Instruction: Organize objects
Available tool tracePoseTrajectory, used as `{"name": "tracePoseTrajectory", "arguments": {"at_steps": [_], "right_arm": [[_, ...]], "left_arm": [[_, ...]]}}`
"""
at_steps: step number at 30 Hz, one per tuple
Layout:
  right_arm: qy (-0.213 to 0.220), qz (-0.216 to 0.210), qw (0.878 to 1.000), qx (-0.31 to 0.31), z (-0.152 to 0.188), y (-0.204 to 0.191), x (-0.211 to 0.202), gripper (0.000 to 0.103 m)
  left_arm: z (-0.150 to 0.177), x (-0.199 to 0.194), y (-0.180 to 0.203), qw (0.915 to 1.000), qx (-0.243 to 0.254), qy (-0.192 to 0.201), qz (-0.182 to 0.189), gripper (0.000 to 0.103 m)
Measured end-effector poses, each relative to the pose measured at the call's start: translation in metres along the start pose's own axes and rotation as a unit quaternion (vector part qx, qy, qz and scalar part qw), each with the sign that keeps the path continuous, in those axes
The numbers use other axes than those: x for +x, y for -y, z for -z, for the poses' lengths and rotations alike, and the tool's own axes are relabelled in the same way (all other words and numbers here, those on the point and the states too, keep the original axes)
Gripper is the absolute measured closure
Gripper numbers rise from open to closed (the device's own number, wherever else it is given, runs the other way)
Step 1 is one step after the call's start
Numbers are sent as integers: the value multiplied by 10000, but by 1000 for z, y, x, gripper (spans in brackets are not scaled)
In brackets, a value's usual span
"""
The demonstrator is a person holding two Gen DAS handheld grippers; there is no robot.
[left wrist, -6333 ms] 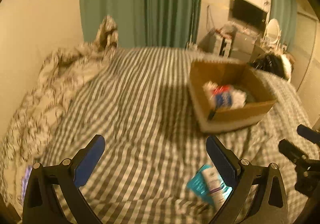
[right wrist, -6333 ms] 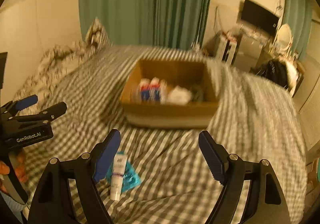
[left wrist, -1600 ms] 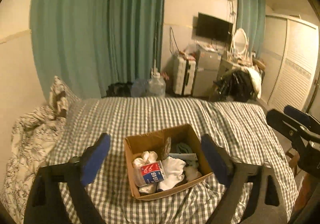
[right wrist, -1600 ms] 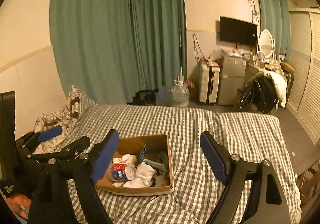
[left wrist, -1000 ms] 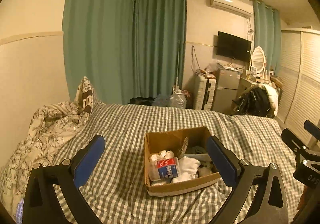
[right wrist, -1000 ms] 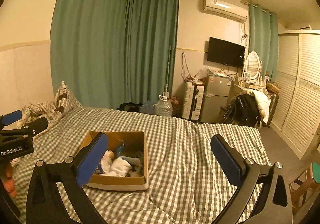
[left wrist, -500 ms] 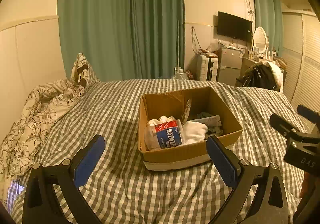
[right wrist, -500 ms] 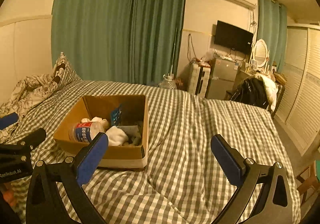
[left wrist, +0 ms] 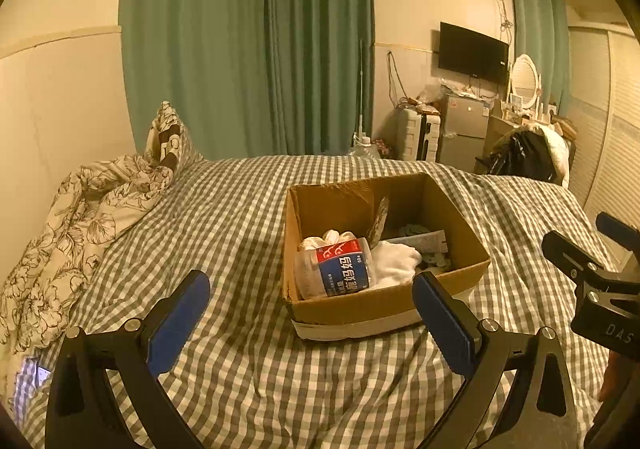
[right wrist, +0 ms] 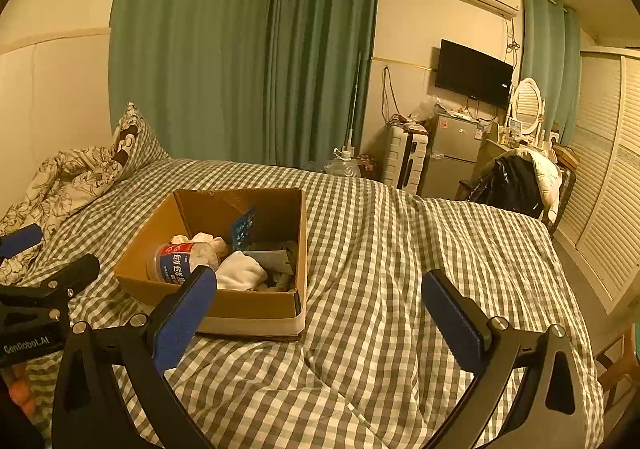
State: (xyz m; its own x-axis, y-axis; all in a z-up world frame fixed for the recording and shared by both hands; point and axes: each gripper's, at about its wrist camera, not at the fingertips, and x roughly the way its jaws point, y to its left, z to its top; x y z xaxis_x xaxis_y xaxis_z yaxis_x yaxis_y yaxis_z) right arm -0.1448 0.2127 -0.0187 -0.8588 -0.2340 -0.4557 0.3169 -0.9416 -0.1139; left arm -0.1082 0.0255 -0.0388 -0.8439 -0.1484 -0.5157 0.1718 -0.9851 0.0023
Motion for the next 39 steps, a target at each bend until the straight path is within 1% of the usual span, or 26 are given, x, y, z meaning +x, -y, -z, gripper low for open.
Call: {"name": "tracePoseTrajectory", "arguments": {"at_steps": [21,39], "right_arm": [[9,1,10000,80,-2,1,0,0],[17,-32,9999,141,-1,1,1,0]], "left_arm": [[0,1,-3,10000,-11,-30,-25,0],[7,6,-1,9999,20,-135,-12,0]]}}
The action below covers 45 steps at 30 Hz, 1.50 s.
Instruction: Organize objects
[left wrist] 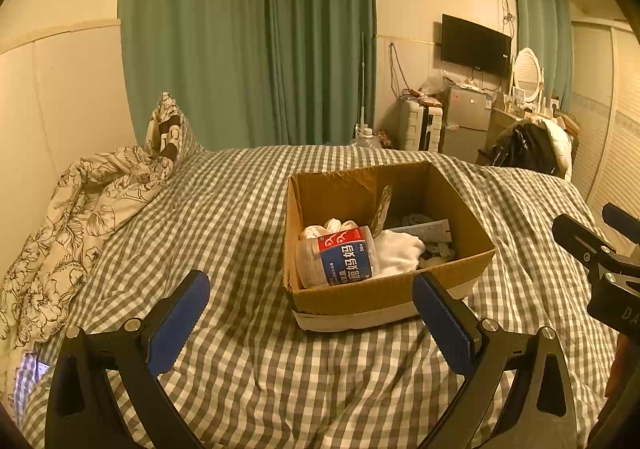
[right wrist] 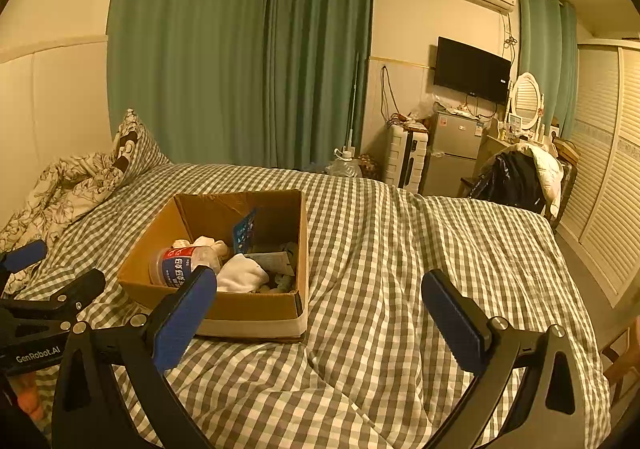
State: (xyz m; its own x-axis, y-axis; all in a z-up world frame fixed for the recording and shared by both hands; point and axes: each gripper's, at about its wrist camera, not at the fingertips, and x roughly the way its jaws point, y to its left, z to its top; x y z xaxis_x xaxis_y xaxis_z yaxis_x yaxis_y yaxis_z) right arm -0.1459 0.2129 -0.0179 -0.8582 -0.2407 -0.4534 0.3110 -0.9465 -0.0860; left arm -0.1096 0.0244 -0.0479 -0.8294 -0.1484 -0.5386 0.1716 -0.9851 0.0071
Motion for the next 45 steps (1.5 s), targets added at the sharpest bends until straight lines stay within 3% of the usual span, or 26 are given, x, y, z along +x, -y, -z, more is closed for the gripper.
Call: {"name": "tracePoseTrajectory", "arguments": {"at_steps": [45], "right_arm": [[15,-17,10000,13,2,6,2,0]], "left_arm": [[1,-1,-5,9999,-125,-13,-30,0]]}}
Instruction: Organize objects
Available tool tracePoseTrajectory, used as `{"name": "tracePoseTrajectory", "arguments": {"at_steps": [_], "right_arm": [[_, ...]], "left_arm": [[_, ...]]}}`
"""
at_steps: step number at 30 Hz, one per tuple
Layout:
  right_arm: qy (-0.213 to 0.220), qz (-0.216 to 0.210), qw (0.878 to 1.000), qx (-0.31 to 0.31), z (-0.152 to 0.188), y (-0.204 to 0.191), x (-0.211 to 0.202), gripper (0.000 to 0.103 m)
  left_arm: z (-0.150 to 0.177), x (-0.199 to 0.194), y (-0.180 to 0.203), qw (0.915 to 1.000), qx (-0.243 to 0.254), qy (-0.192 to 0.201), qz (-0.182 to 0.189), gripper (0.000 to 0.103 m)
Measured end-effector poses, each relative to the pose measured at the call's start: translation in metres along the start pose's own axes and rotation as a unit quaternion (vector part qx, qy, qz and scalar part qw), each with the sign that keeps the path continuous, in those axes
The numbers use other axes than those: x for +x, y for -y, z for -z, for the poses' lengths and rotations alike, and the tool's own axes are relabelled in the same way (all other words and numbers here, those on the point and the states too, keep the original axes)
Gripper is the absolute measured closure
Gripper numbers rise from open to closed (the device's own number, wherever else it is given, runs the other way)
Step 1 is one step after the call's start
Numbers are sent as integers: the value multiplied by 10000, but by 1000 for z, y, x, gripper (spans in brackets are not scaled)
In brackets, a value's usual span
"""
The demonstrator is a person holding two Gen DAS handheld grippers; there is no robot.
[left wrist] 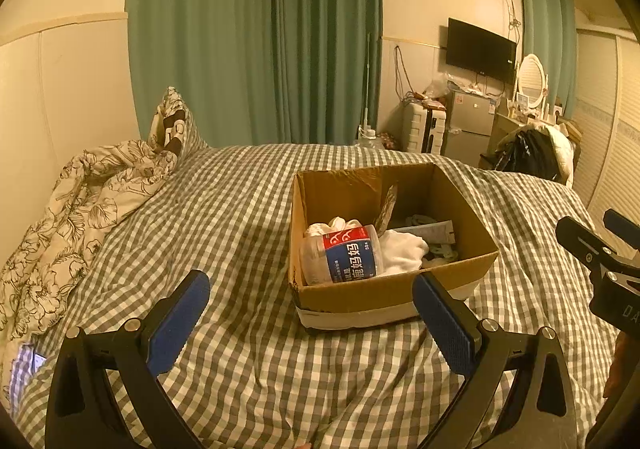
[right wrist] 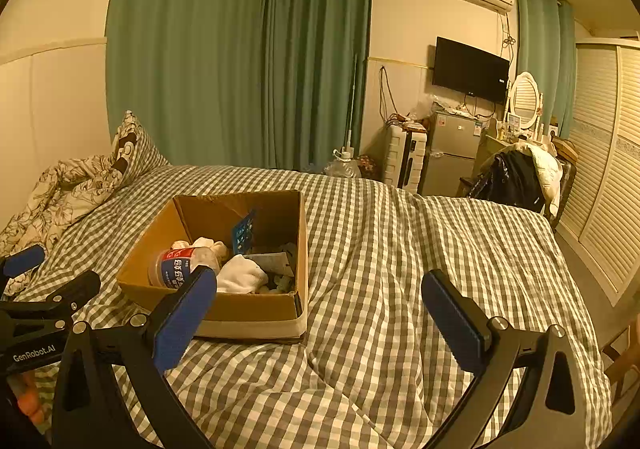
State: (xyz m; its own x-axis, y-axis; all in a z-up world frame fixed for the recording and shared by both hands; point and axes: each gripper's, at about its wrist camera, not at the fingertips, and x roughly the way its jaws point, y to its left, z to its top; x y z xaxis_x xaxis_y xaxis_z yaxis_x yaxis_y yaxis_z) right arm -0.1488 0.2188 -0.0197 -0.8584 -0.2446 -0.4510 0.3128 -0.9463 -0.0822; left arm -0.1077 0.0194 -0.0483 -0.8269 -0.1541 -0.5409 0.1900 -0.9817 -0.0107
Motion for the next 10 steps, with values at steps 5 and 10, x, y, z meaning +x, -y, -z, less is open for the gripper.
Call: {"name": "tracePoseTrajectory", "arguments": {"at_steps": [5,10], "right_arm": [[-27,3,10000,-9,2,0,2,0],[-36,4,10000,-4,2,0,2,0]], "left_arm": [[1,0,0,10000,9,-14,22,0],[2,-4,3,9999,77,72,24,0]]}}
